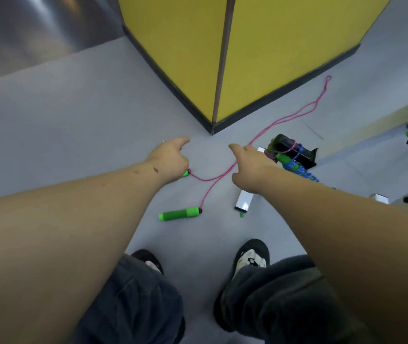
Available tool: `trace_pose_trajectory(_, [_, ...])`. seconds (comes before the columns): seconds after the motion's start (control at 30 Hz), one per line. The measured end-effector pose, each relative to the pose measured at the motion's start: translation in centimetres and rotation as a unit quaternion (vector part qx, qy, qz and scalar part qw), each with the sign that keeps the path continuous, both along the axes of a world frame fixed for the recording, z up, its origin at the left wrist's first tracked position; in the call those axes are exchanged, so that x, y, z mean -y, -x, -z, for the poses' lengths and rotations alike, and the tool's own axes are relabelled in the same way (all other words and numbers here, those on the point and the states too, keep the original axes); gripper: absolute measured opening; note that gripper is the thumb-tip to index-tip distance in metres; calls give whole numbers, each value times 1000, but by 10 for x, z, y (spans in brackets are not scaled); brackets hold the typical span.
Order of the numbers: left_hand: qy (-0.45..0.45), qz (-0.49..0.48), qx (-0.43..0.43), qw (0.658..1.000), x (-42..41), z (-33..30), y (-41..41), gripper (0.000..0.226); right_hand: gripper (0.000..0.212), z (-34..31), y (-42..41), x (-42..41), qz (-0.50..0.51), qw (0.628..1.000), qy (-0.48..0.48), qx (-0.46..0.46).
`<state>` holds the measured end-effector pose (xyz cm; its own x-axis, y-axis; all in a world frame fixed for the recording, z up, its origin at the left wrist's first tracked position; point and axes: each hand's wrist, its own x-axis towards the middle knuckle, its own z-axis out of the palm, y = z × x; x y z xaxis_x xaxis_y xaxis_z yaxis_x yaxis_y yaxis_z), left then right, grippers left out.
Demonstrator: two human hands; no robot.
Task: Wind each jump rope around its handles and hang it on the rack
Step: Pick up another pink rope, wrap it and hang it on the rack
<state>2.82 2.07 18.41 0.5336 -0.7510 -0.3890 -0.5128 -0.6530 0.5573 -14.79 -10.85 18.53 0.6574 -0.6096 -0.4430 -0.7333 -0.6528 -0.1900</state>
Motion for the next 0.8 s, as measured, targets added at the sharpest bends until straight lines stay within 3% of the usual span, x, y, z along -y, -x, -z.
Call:
trace_pose_trajectory(0.23, [-87, 43, -8, 995, 0, 114, -42, 72, 72, 107, -54, -5, -53, 996, -50, -57])
trace_pose_trajectory(0.43, [-172, 109, 0, 979, 5, 211, -69, 103, 92, 196, -90, 12, -94, 983, -94, -123])
trace_pose_trajectory(0.6, [-235, 151, 58, 958, 9, 265, -94, 120, 114, 249, -106, 2, -212, 962, -61, -158])
trace_pose_trajectory(0.7, [-250, 161, 82, 951, 18, 283, -106, 110, 88, 271, -106, -23, -273, 949, -57, -145])
trace_pose_trajectory(0.8, [-256, 181, 97, 945, 29, 302, -118, 101, 60, 295, -99, -47, -264, 952, -58, -146])
